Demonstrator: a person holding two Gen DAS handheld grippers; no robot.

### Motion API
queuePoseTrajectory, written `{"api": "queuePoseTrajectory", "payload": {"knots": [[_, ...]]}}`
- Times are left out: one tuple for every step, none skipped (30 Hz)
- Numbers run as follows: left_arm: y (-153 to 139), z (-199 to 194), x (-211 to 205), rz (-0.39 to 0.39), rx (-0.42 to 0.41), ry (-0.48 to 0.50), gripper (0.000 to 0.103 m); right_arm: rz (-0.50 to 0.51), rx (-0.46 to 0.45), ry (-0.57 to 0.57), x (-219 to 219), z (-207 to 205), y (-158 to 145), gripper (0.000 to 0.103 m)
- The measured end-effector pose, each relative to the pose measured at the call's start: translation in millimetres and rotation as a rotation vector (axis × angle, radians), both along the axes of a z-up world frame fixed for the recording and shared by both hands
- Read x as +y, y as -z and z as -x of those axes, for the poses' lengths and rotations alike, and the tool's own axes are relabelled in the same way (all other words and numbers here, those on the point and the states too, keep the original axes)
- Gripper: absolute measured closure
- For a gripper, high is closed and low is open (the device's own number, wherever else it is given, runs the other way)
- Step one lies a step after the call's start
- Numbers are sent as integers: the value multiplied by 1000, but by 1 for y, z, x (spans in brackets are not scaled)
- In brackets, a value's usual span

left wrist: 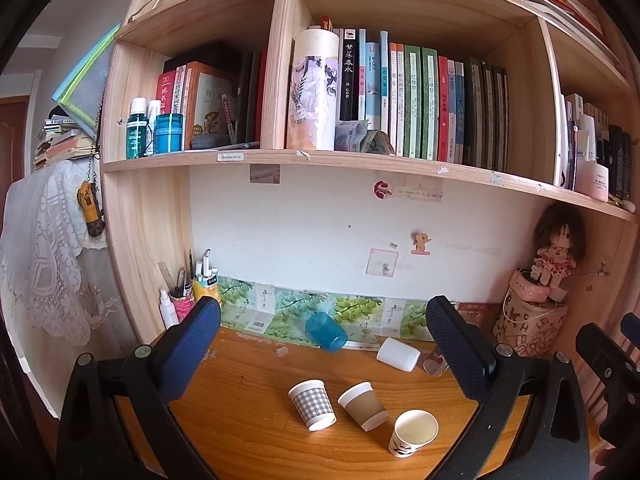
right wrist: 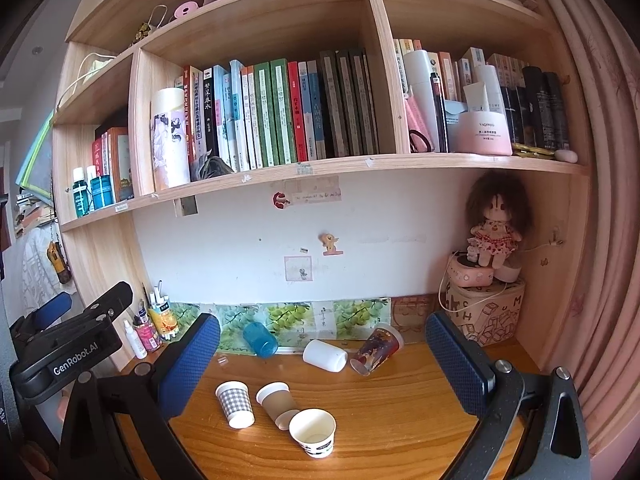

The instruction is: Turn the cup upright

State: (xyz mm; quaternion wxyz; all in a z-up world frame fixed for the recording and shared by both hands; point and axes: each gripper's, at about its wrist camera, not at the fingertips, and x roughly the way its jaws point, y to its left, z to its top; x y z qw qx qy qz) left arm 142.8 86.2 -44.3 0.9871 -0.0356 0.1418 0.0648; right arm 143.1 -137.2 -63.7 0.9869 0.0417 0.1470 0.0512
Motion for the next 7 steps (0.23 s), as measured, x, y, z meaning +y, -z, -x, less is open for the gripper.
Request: {"api": "queuePoseTrajectory", "payload": {"knots": [[0,-1,0,1,4,0,0,-2,5,-3,0,-1,0,0],[0,-1,0,2,9,1,0,-5,7,-4,0,-1,1,0],[1,-2,0,3,14,2,0,-7,10,-5,0,-1,1,0],[1,-2,-1,3,17,4,0,-8,13,-5,-1,-1,1,0],[1,-2,-1,2,20,6,0,-9,17,-7,-1,-1,2,0],[1,-1,-2,-1,21,6,0,-10,19,-8,-1,-1,2,0],[1,-1,-3,-4,22,7,0,-11,20,-8,-1,-1,2,0]]}}
